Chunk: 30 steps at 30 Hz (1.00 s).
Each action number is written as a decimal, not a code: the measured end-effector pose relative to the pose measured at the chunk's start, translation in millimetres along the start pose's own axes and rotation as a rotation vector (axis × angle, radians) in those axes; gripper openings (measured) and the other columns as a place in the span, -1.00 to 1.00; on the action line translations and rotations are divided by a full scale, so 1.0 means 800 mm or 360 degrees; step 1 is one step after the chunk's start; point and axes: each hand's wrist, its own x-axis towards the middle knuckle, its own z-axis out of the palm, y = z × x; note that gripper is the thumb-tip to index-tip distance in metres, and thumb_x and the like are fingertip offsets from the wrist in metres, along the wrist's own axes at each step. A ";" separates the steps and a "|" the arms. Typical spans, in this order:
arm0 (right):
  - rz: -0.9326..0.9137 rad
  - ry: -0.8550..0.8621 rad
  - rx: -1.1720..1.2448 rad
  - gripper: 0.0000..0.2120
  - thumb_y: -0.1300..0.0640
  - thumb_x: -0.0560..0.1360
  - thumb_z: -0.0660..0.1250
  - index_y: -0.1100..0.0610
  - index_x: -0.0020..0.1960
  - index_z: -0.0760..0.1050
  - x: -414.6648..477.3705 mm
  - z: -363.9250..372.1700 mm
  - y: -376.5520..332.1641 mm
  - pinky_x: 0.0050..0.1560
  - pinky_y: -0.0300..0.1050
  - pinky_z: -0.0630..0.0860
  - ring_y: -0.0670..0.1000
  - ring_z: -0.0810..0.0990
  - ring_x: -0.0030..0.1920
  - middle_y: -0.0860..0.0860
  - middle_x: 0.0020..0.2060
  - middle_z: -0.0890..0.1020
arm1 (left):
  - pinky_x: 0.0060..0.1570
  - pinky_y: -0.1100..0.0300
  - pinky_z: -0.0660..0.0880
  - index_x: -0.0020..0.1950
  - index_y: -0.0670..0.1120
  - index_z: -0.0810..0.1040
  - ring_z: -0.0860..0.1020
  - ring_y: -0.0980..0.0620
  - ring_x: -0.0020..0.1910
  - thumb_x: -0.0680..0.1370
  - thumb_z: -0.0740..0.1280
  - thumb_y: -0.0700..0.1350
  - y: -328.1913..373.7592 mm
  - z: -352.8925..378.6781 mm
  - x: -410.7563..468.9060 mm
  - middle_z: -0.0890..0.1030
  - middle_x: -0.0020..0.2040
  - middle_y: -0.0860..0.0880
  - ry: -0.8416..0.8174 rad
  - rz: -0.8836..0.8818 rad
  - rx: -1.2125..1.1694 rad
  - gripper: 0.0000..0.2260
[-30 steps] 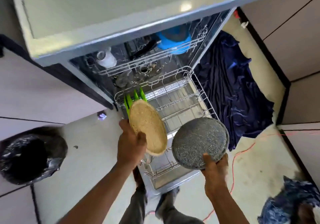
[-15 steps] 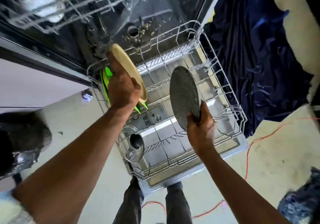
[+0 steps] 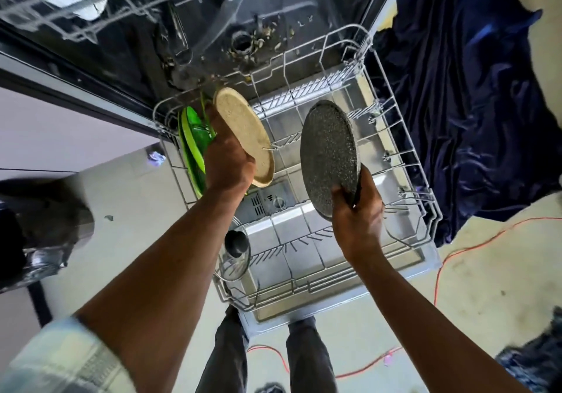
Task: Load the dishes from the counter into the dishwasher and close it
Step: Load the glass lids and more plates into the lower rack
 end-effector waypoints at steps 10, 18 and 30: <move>-0.0442 -0.0100 0.0209 -0.68 0.15 0.60 0.31 -0.02 0.34 0.42 0.025 0.021 -0.055 -0.12 0.11 0.70 0.07 0.70 0.00 -0.01 0.08 0.68 | -0.40 0.28 0.48 0.68 -0.19 -0.14 0.65 -0.09 -0.19 0.53 0.42 -0.36 -0.019 -0.009 0.032 0.67 0.05 -0.15 -0.0221 0.0050 0.0033 -0.09; -0.0769 -0.0110 -0.0189 -0.63 0.27 0.62 0.28 0.21 0.42 0.45 0.074 0.098 -0.075 0.08 -0.02 0.65 0.11 0.68 0.06 0.14 0.12 0.68 | -0.30 0.29 0.50 0.65 -0.16 -0.21 0.70 -0.16 -0.23 0.45 0.45 -0.39 -0.025 -0.004 0.029 0.71 -0.03 -0.24 -0.0090 0.0114 -0.0011 0.01; -0.0387 -0.1021 -0.0870 -0.20 0.11 0.58 0.39 -0.07 0.65 -0.01 0.085 0.145 -0.064 0.25 0.13 0.57 0.25 0.56 0.28 0.24 0.38 0.46 | -0.64 0.39 0.38 0.58 0.16 -0.46 0.55 0.09 -0.50 0.60 0.40 -0.25 -0.030 -0.019 0.028 0.67 0.09 -0.29 -0.0477 0.0038 -0.0409 0.04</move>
